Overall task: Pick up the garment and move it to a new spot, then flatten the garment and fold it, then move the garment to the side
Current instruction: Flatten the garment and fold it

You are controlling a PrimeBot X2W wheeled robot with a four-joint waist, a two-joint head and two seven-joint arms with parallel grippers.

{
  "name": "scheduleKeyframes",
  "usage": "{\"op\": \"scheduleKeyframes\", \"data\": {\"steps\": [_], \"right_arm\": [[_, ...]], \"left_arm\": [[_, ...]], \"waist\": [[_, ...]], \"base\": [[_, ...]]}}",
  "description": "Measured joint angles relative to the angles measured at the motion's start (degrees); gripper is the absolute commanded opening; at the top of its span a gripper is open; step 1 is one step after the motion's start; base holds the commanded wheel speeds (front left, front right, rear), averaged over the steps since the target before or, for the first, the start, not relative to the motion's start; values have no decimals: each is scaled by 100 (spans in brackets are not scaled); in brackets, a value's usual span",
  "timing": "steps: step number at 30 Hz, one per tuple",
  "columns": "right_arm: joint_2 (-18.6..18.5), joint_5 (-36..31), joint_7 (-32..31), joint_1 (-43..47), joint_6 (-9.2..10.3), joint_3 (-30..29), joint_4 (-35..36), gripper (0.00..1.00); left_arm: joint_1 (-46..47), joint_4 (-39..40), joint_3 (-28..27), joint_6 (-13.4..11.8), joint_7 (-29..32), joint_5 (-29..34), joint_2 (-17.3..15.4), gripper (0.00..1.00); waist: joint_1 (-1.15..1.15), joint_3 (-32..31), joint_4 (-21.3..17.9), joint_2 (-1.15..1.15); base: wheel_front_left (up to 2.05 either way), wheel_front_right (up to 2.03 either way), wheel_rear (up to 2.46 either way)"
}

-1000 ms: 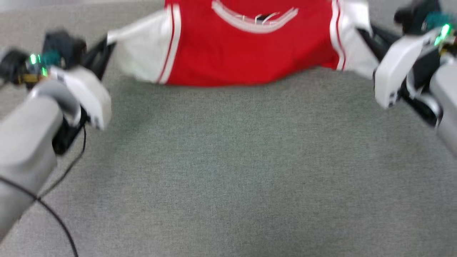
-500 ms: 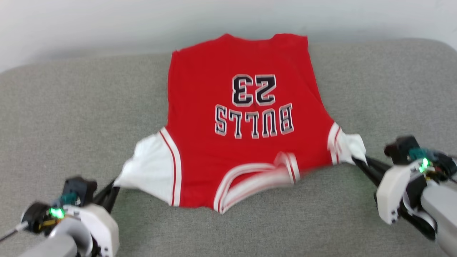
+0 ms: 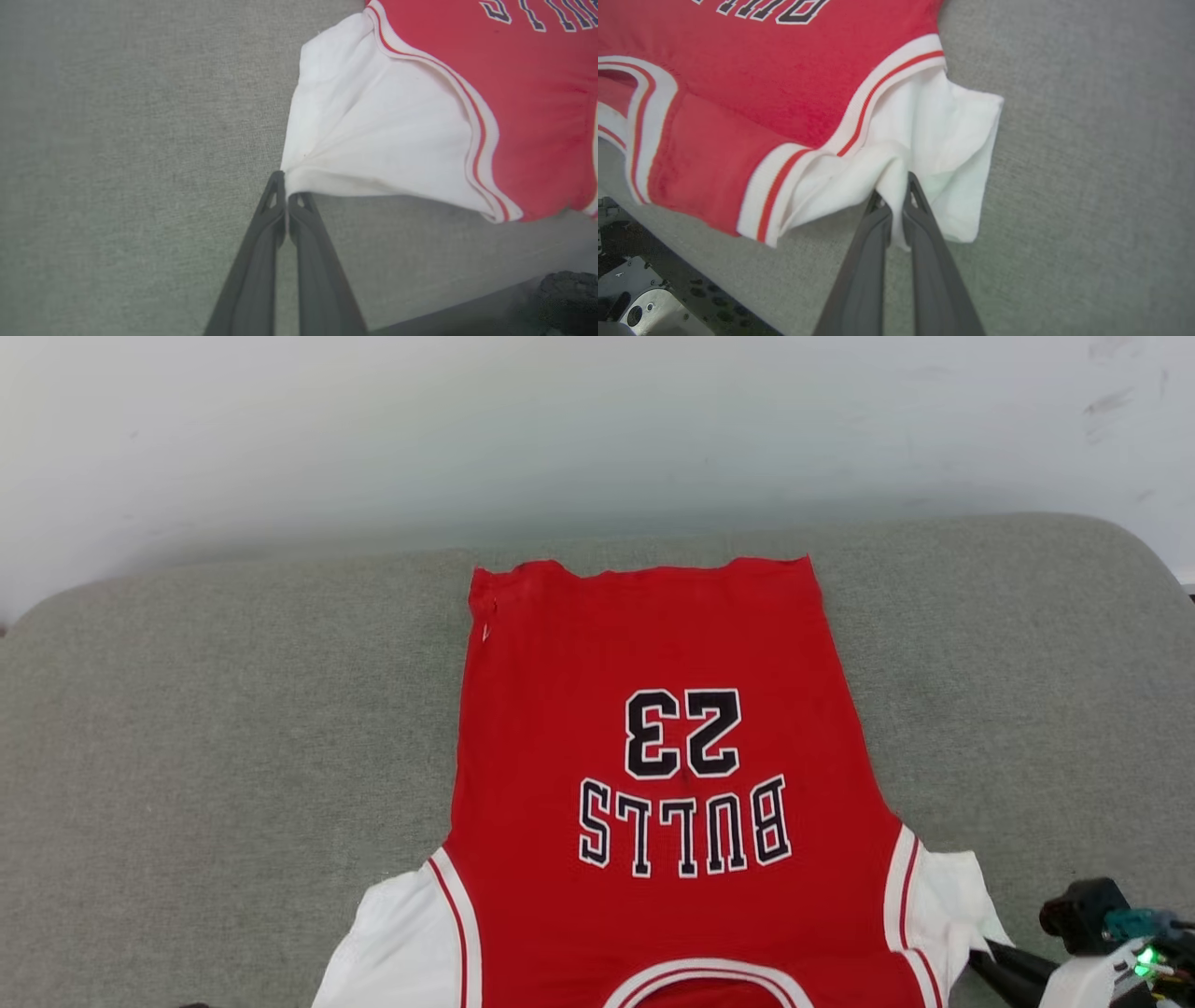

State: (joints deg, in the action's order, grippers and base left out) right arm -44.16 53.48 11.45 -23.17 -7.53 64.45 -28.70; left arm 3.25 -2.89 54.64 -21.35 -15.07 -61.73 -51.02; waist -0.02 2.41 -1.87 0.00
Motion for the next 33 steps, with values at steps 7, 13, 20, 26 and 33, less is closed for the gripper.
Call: {"op": "scheduleKeyframes", "data": {"steps": [7,13,20,26,33], "right_arm": [[-34,53,-188,478,0,-422,212,29],[-38,-330,-155,481,2,-1091,403,100],[-393,-1020,-349,-319,2,-3062,1150,100],[-442,-1513,-1480,-1332,2,-3909,1851,100],[-376,-1358,-3750,-2717,2,-3807,2023,100]], "left_arm": [[-424,171,-327,-41,0,225,164,0],[-408,339,-544,-32,0,512,298,0],[-262,756,-969,-147,0,1003,430,0],[-79,1006,-1235,-149,0,1334,505,0],[305,1182,-1303,-54,0,1741,673,0]], "waist": [[0,-63,33,0],[1,-11,50,0],[2,340,151,0],[3,834,305,0],[3,1537,595,0]], "base": [[0,0,0],[0,0,0],[0,0,0],[0,0,0],[0,0,0]]}}
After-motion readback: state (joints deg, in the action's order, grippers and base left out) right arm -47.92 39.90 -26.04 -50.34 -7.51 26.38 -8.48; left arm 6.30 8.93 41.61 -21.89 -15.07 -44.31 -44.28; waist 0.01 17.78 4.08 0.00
